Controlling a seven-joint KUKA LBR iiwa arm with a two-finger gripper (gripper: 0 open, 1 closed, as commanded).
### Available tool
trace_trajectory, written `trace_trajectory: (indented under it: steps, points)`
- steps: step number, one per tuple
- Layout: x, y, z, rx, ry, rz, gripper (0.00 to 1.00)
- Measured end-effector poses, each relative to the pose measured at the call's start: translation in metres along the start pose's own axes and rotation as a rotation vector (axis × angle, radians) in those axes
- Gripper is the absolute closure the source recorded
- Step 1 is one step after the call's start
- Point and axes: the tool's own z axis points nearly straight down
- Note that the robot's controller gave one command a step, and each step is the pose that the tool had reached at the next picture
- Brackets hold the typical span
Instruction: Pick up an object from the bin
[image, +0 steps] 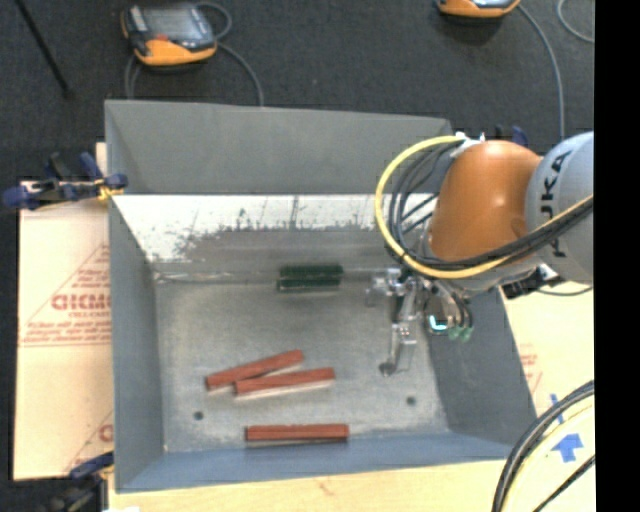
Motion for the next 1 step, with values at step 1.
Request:
trace_trajectory:
  steps: [1]
  points:
    - [-0.0017,-0.0001,-0.0044,0.001,-0.008,-0.001,0.0]
